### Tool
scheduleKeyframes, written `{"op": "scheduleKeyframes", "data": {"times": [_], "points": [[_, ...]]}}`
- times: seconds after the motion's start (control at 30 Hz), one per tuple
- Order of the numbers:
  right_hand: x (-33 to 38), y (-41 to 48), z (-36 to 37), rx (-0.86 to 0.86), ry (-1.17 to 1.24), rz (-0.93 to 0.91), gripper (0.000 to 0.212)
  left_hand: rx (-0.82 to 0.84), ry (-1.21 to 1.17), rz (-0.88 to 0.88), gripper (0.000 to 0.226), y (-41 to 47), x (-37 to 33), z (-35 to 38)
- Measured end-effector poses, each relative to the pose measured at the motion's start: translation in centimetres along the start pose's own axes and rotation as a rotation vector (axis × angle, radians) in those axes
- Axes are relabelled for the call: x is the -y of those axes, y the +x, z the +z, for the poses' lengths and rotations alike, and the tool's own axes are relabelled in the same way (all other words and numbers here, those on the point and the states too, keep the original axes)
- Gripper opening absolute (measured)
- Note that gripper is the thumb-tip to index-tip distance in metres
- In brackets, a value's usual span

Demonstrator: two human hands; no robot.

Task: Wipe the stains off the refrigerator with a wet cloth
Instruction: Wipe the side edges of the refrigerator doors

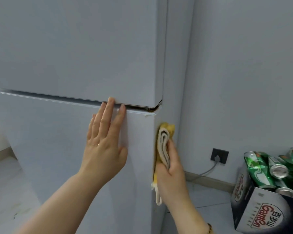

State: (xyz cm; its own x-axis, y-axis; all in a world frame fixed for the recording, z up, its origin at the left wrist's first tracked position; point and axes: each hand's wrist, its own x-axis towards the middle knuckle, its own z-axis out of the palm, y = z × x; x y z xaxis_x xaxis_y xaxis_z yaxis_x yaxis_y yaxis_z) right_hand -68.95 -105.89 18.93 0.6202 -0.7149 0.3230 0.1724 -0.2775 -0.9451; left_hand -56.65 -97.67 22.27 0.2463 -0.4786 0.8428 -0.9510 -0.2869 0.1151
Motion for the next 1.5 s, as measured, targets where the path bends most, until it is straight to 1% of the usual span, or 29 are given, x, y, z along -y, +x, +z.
{"op": "scheduleKeyframes", "data": {"times": [0.03, 0.1, 0.17, 0.23, 0.3, 0.33, 0.4, 0.47, 0.53, 0.6, 0.67, 0.73, 0.77, 0.8, 0.83, 0.9, 0.97, 1.0, 1.07, 1.13, 1.17, 1.3, 1.37, 1.4, 1.43, 1.47, 1.5], "points": [[1.1, 0.6, 0.1, -0.016, -0.007, -0.077, 0.068, -0.011, 0.009, 0.001, 0.077, 0.0, -0.1, -0.1], [1.9, 0.9, 0.7, -0.058, -0.033, -0.191, 0.060, -0.021, 0.006, 0.001, 0.075, -0.1, -0.3, -0.3], [1.0, 0.3, 1.2, -0.080, -0.041, -0.237, 0.057, -0.015, 0.002, 0.014, 0.073, 0.0, -0.1, -0.6], [-1.4, -0.9, 1.7, -0.086, -0.077, -0.247, 0.064, -0.019, 0.013, 0.031, 0.072, 0.3, 0.3, -0.8], [-4.4, -2.6, 1.9, -0.098, -0.116, -0.176, 0.072, -0.027, 0.011, 0.015, 0.072, 0.2, 0.3, -0.7], [-5.7, -3.5, 2.1, -0.112, -0.107, -0.092, 0.075, -0.033, -0.003, -0.002, 0.072, 0.2, 0.2, -0.6], [-8.0, -5.4, 2.5, -0.144, -0.096, 0.113, 0.072, -0.040, -0.043, -0.038, 0.072, 0.2, -0.3, -0.4], [-9.1, -6.5, 2.2, -0.102, -0.099, 0.263, 0.071, -0.026, -0.090, -0.101, 0.072, -0.1, -1.1, -0.3], [-7.9, -5.6, 1.3, -0.026, -0.104, 0.287, 0.068, -0.038, -0.113, -0.156, 0.066, -0.8, -2.3, -0.4], [-5.1, -3.7, 0.6, -0.005, -0.094, 0.198, 0.065, 0.003, -0.152, -0.152, 0.060, -1.9, -3.4, -0.3], [-2.4, -2.1, 0.6, -0.008, -0.100, 0.031, 0.067, 0.087, -0.223, -0.177, 0.061, -3.3, -3.9, 0.0], [-1.7, -1.5, 0.9, -0.034, -0.096, -0.118, 0.068, 0.150, -0.218, -0.197, 0.062, -4.3, -3.4, 0.7], [-2.6, -1.7, 1.2, -0.050, -0.097, -0.146, 0.066, 0.173, -0.184, -0.178, 0.063, -4.7, -3.0, 1.0], [-4.3, -2.2, 1.4, -0.064, -0.103, -0.123, 0.064, 0.181, -0.148, -0.153, 0.065, -4.9, -2.6, 1.1], [-6.4, -2.9, 1.6, -0.070, -0.107, -0.054, 0.063, 0.185, -0.118, -0.136, 0.068, -4.9, -2.3, 1.2], [-11.8, -5.6, 1.8, -0.053, -0.129, 0.203, 0.062, 0.208, -0.086, -0.127, 0.077, -4.9, -2.0, 1.2], [-15.7, -8.6, 2.2, -0.012, -0.156, 0.463, 0.067, 0.219, -0.066, -0.128, 0.084, -5.0, -1.9, 1.2], [-17.1, -9.6, 2.3, -0.001, -0.149, 0.556, 0.070, 0.220, -0.051, -0.127, 0.088, -4.9, -2.0, 1.4], [-17.9, -10.2, 2.2, 0.007, -0.116, 0.659, 0.070, 0.224, -0.017, -0.131, 0.094, -5.0, -2.1, 1.8], [-17.1, -9.4, 2.1, -0.011, -0.089, 0.645, 0.066, 0.211, 0.024, -0.128, 0.095, -5.0, -2.1, 2.1], [-16.2, -8.8, 2.1, -0.035, -0.085, 0.598, 0.065, 0.203, 0.040, -0.124, 0.095, -5.1, -2.2, 2.2], [-11.8, -7.7, 3.3, -0.118, -0.050, 0.235, 0.071, 0.176, 0.003, -0.165, 0.092, -7.7, -2.6, 2.9], [-12.2, -7.9, 4.1, -0.173, -0.112, 0.107, 0.075, 0.173, -0.022, -0.166, 0.086, -9.7, -3.0, 3.4], [-13.5, -8.3, 4.4, -0.203, -0.158, 0.072, 0.074, 0.177, -0.037, -0.174, 0.082, -10.5, -3.0, 3.5], [-15.2, -8.7, 4.4, -0.220, -0.194, 0.082, 0.072, 0.185, -0.051, -0.186, 0.078, -11.1, -3.0, 3.6], [-17.0, -9.1, 4.2, -0.211, -0.211, 0.185, 0.072, 0.197, -0.061, -0.192, 0.072, -11.6, -2.8, 3.8], [-18.8, -9.6, 4.0, -0.169, -0.203, 0.346, 0.071, 0.209, -0.060, -0.184, 0.065, -12.0, -2.5, 4.2]]}}
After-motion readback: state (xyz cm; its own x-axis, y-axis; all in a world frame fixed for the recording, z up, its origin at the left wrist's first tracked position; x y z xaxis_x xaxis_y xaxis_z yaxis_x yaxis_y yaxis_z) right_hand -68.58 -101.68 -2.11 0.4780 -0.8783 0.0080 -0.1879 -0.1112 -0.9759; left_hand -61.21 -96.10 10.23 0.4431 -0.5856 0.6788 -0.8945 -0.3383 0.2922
